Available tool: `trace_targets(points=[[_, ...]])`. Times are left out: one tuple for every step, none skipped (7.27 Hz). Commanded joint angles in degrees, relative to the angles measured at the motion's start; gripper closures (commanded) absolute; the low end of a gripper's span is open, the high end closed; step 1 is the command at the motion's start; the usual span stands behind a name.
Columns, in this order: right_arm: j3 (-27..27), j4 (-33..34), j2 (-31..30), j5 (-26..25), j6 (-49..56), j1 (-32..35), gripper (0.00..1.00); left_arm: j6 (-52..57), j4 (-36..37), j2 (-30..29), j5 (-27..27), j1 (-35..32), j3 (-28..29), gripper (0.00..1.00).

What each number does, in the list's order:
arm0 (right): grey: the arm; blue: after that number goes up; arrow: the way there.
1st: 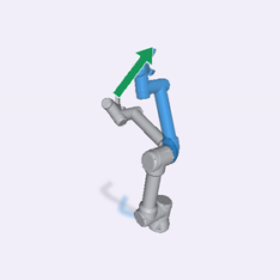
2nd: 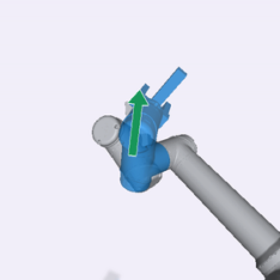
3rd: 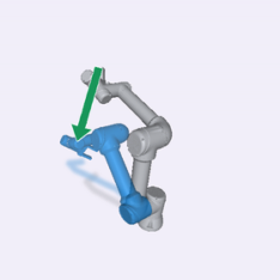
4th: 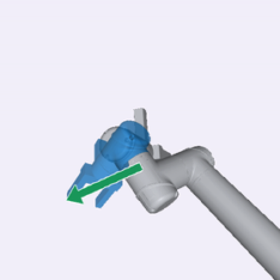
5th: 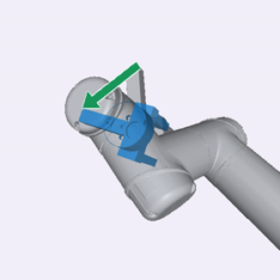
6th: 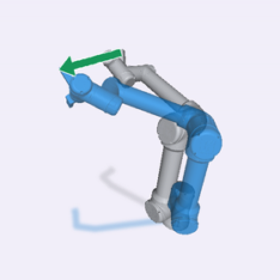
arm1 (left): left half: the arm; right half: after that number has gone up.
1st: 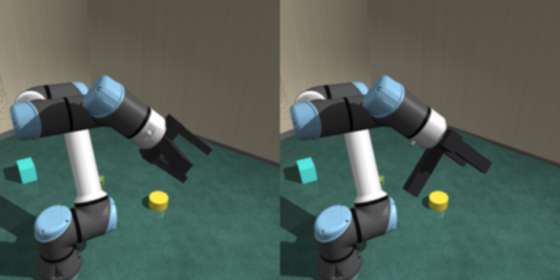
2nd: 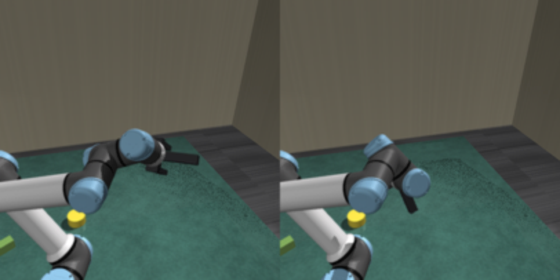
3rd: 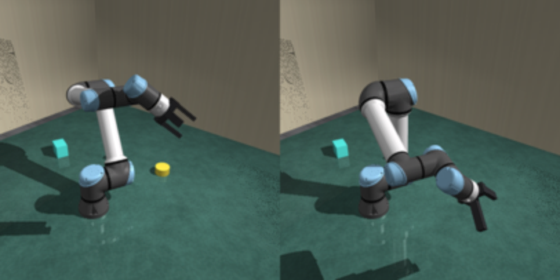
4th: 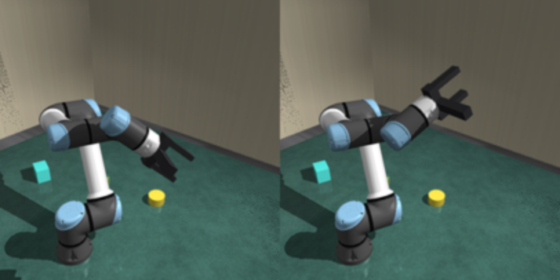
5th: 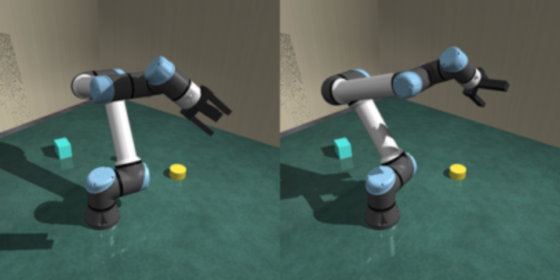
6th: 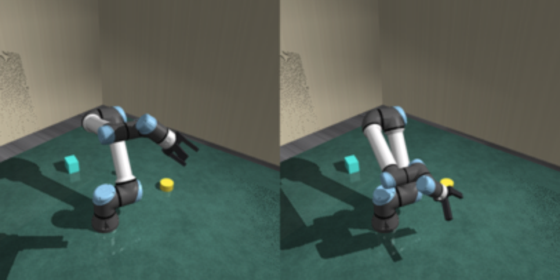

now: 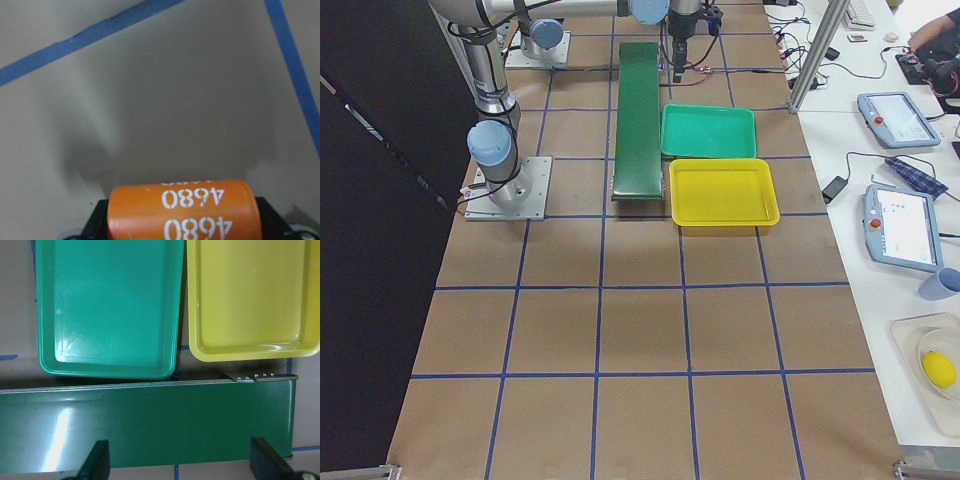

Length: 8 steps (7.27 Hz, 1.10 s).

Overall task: Sort buttons by color to trays
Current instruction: 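Carry the orange cylinder onto the conveyor belt and release it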

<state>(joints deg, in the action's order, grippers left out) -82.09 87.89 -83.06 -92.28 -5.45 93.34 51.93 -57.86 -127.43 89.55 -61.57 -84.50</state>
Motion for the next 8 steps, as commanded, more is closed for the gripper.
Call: trace_targets(points=[[0.0,0.0,0.0,0.0,0.0,0.0,0.0,-3.8,-5.3,5.8,0.3,-3.4,-1.7,0.9],[0.0,0.0,0.0,0.0,0.0,0.0,0.0,-9.9,-9.2,10.7,0.0,-7.2,-4.2,0.9],[0.0,0.0,0.0,0.0,0.0,0.0,0.0,-15.3,-11.1,16.4,-0.4,-10.6,-8.9,0.9],[0.0,0.0,0.0,0.0,0.0,0.0,0.0,-23.9,-11.0,21.6,-0.6,-15.3,-15.2,0.89],[0.0,0.0,0.0,0.0,0.0,0.0,0.0,-31.3,-10.3,25.3,-0.6,-20.1,-19.8,0.89],[0.0,0.0,0.0,0.0,0.0,0.0,0.0,-36.9,-10.3,28.1,-0.6,-24.0,-22.5,0.89],[0.0,0.0,0.0,0.0,0.0,0.0,0.0,-38.2,-10.4,30.1,-0.6,-26.1,-24.9,0.89],[0.0,0.0,0.0,0.0,0.0,0.0,0.0,-43.2,-10.2,31.6,-0.6,-27.1,-28.4,0.89]])
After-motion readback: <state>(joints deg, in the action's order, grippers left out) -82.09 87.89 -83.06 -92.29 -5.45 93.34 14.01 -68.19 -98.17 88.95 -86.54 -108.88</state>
